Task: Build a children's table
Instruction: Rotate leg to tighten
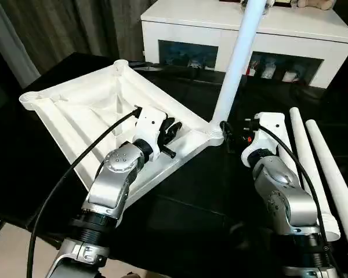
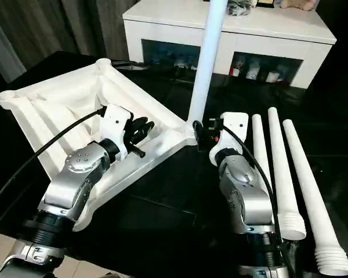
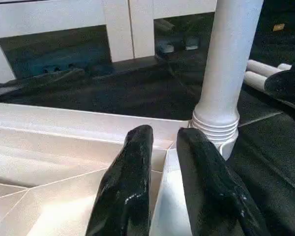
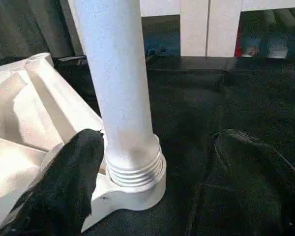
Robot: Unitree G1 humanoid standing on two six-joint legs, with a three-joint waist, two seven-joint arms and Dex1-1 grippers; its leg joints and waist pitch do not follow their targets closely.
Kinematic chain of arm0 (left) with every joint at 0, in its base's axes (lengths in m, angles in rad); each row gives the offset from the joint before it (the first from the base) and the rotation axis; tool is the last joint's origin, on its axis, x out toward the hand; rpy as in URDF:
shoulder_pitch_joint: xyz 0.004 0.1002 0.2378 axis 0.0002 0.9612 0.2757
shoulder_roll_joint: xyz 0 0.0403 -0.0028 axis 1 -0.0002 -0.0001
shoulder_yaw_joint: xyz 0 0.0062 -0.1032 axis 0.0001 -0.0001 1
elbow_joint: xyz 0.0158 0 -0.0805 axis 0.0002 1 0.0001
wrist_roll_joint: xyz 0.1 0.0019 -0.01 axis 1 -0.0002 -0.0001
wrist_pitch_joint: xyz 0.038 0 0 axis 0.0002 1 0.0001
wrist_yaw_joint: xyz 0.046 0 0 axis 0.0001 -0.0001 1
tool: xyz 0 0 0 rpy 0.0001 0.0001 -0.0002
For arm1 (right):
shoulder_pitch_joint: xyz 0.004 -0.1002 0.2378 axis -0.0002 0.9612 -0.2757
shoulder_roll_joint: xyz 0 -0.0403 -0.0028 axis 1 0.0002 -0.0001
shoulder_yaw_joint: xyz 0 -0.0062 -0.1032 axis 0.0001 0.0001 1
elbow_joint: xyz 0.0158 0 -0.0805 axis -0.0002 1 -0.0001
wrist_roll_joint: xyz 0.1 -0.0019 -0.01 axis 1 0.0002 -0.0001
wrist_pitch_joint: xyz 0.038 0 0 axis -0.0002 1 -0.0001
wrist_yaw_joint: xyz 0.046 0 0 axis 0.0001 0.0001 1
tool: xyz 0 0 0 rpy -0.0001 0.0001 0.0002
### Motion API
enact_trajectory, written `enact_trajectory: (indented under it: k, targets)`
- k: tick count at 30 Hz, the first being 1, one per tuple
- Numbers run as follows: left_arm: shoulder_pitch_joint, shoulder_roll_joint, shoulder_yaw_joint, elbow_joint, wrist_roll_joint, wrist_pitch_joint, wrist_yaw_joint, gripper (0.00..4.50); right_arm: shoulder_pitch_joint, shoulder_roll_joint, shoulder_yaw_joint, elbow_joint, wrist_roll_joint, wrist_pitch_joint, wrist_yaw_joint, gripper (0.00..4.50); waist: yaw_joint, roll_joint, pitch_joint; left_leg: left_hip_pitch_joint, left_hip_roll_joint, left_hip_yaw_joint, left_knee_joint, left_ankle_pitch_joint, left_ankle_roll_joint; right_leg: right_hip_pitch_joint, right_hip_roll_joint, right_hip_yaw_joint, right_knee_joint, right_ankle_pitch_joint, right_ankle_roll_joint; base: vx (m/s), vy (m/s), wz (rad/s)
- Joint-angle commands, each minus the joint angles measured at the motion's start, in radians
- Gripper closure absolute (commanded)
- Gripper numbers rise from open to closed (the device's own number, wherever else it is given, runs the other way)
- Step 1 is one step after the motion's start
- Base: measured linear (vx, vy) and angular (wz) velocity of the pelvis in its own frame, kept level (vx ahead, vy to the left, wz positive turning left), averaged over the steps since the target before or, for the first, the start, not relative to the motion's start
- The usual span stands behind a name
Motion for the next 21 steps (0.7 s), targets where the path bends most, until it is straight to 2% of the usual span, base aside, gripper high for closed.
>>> enact_trajectory:
  k: [1,15,16,17,18,19,20,21]
  targets:
    - [-0.001,0.003,0.003,-0.017,0.000,0.012,0.003,3.43,0.002,0.001,-0.006,-0.015,0.005,0.014,-0.002,0.52,0.000,-0.002,-0.068,0.008,0.044,-0.016,-0.064,-0.066,0.039,0.058,-0.067,0.042,-0.056,-0.008,-0.194,0.000,0.000,0.00]
    - [-0.001,0.003,0.003,-0.017,0.000,0.012,0.003,3.43,0.002,0.001,-0.006,-0.015,0.005,0.014,-0.002,0.52,0.000,-0.002,-0.069,0.008,0.043,-0.016,-0.063,-0.060,0.040,0.058,-0.067,0.042,-0.055,0.003,-0.195,0.000,0.000,0.00]
    - [0.032,0.012,0.013,-0.047,0.010,0.021,0.018,3.43,0.010,-0.004,0.008,-0.015,-0.003,0.009,0.010,0.52,0.000,-0.002,-0.069,0.009,0.043,-0.016,-0.063,-0.059,0.041,0.059,-0.067,0.043,-0.054,0.004,-0.195,0.000,0.000,0.00]
    - [0.292,0.082,0.090,-0.286,0.083,0.092,0.138,3.43,0.075,-0.045,0.123,-0.015,-0.062,-0.030,0.109,0.52,-0.008,-0.067,-0.067,-0.001,0.050,-0.009,-0.061,-0.073,0.059,0.066,-0.068,0.041,-0.052,0.013,-0.198,0.000,0.000,0.00]
    - [0.292,0.079,0.081,-0.294,0.049,0.092,0.101,3.43,0.070,-0.049,0.145,-0.006,-0.065,-0.033,0.132,0.52,-0.014,-0.037,-0.062,-0.033,0.050,-0.026,-0.075,-0.018,0.064,0.093,-0.086,0.037,-0.044,0.028,-0.168,0.000,0.000,0.00]
    - [0.291,0.079,0.079,-0.298,0.042,0.094,0.093,3.43,0.069,-0.049,0.151,-0.004,-0.064,-0.034,0.140,0.52,-0.016,-0.018,-0.056,0.005,0.040,-0.013,-0.065,-0.097,0.063,0.047,-0.066,0.039,-0.070,-0.084,-0.161,0.000,0.000,0.00]
    - [0.290,0.079,0.078,-0.301,0.038,0.096,0.089,3.43,0.068,-0.049,0.155,-0.004,-0.062,-0.032,0.145,0.52,-0.016,-0.017,-0.063,0.015,0.042,-0.014,-0.061,-0.117,0.057,0.047,-0.066,0.041,-0.067,-0.111,-0.166,0.000,0.000,0.00]
    - [0.292,0.079,0.079,-0.303,0.036,0.100,0.087,3.43,0.070,-0.049,0.156,-0.006,-0.063,-0.032,0.145,0.52,-0.007,-0.015,-0.073,0.013,0.045,-0.017,-0.059,-0.065,0.052,0.053,-0.063,0.042,-0.055,-0.038,-0.177,0.000,0.000,0.00]
